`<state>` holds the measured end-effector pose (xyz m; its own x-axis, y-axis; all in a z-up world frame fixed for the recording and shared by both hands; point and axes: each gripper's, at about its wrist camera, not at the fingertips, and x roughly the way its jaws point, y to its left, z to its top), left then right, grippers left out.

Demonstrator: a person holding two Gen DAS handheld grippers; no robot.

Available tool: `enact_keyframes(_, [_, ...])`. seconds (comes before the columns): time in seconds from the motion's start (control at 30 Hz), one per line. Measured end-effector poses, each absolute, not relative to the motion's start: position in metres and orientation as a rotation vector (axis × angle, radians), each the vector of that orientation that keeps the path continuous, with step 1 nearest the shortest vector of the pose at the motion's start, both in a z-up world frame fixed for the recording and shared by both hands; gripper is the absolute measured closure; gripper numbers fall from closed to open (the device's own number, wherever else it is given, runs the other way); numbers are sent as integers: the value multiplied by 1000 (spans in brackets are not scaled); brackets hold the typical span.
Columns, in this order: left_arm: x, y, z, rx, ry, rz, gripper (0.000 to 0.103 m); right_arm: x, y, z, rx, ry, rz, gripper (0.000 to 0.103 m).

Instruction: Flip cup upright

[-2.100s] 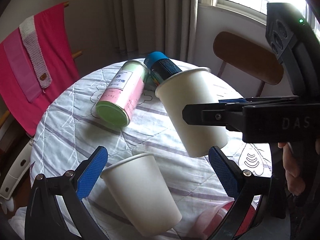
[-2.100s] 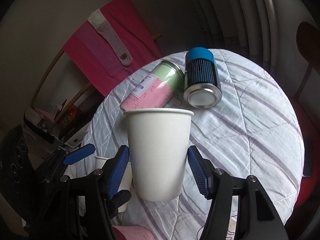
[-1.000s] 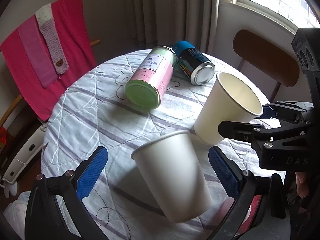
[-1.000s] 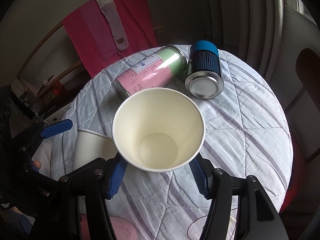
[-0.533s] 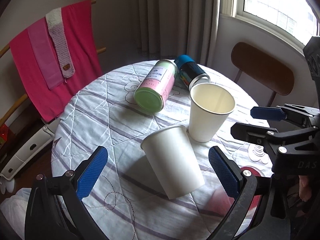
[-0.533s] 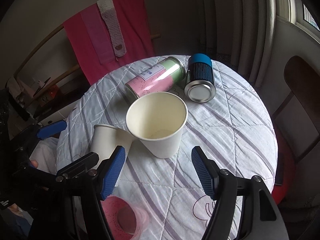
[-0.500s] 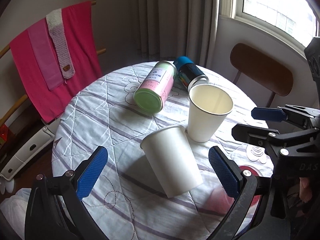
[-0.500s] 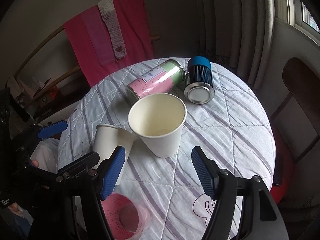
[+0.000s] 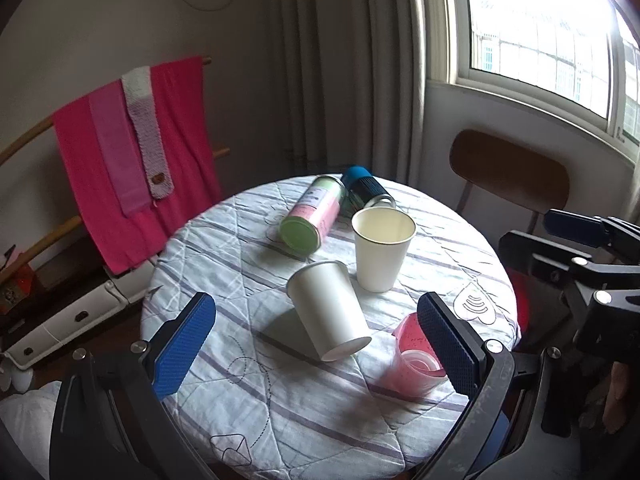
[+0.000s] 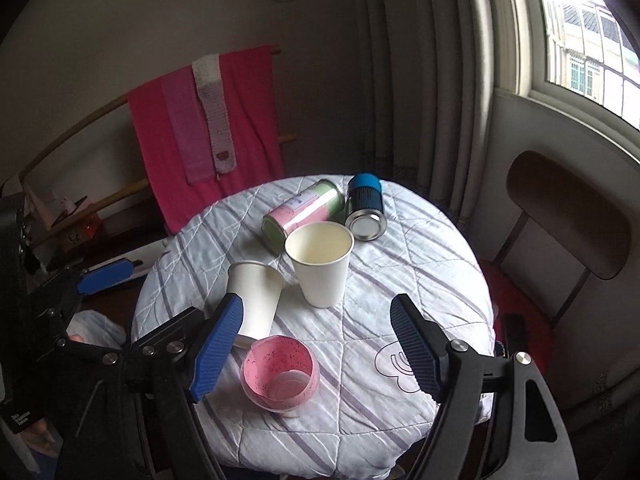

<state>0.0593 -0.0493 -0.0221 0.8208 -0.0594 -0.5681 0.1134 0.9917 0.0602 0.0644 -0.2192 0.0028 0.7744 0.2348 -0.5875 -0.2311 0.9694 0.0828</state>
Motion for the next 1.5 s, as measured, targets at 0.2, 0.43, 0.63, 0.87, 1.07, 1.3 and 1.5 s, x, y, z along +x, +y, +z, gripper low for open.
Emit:
enact_keyframes(0.2, [21, -42, -10, 67, 461, 18, 0, 8, -212, 16, -32, 378, 114, 23])
enact_keyframes(0.43, [-5, -35, -5, 5, 402, 20, 0, -27, -201, 17, -36, 212, 31, 19])
enact_keyframes(0.63, [-11, -35, -9, 13, 419, 7, 0, -33, -200, 17, -15, 215, -10, 16])
enact_keyframes(0.87, [-24, -38, -2, 29, 329, 9, 0, -44, -203, 17, 11, 181, -14, 15])
enact_keyframes(1.07, [-25, -39, 0, 31, 314, 9, 0, -45, -209, 16, 54, 197, -2, 15])
enact_keyframes(1.3, [-21, -40, -3, 41, 324, 17, 0, -43, -207, 14, 40, 212, -5, 15])
enact_keyframes(1.5, [-17, -41, -6, 52, 332, 11, 0, -39, -206, 11, 38, 229, -4, 15])
